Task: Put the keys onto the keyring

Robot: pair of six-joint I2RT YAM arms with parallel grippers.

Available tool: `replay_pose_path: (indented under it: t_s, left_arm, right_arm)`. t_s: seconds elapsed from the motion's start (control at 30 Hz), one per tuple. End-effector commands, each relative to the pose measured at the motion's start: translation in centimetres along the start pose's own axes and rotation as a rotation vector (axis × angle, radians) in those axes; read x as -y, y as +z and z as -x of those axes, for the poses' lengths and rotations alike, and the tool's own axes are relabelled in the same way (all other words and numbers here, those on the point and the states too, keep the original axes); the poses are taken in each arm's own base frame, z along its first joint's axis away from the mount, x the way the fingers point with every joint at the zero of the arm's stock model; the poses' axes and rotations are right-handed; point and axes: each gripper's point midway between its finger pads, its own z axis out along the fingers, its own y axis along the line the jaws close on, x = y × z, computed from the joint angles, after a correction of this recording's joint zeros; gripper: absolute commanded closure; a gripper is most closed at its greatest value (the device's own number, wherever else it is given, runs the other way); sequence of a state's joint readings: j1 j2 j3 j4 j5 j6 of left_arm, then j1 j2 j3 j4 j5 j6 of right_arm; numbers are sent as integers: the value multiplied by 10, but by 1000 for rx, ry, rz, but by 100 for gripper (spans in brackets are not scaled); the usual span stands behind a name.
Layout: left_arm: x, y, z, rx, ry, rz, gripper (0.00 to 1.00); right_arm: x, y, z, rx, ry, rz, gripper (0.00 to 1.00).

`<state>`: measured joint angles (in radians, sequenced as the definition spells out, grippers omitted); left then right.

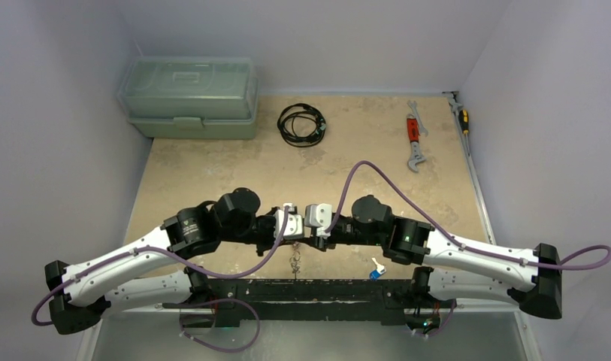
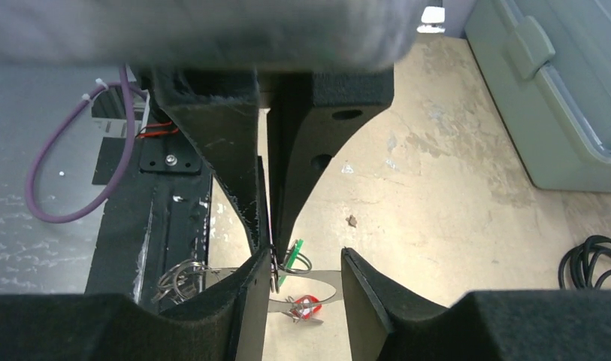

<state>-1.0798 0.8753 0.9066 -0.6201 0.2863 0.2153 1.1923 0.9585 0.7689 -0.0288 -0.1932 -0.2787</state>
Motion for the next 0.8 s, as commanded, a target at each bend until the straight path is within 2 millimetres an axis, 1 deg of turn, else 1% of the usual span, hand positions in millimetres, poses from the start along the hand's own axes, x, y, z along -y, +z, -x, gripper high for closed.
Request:
replay_pose_path:
  t_s: [0.0, 0.03, 0.13, 0.2, 0.23, 0.43, 0.47, 0.57, 0.7, 0.77]
  left_arm:
    - [3, -14, 35, 122, 10, -17, 100]
    - [3, -14, 35, 125, 11, -16, 100]
    - [3, -15, 35, 126, 13, -14, 100]
    - [2, -15, 35, 124, 11, -13, 100]
    - [2, -15, 35, 123, 11, -10, 100]
    - [1, -16, 35, 127, 13, -5, 100]
    - [1, -16, 35, 127, 12, -4, 100]
    - [1, -17, 36, 129, 13, -5, 100]
    - [0, -18, 38, 138, 11, -2, 100]
    - [0, -20, 40, 149, 12, 1, 100]
  right_arm:
    - [8, 5, 9, 31, -29, -22, 59]
    - [8, 6, 8, 26, -29, -17, 61]
    - [7, 7, 7, 20, -27, -11, 70]
    - [6, 7, 7, 18, -27, -5, 80]
    - [6, 7, 7, 20, -27, 0, 83]
    - [2, 12, 5, 10, -15, 21, 84]
    - [2, 12, 4, 8, -15, 21, 87]
    - [1, 13, 2, 5, -14, 27, 100]
    - [0, 15, -3, -7, -10, 33, 100]
    - [0, 17, -2, 9, -15, 27, 100]
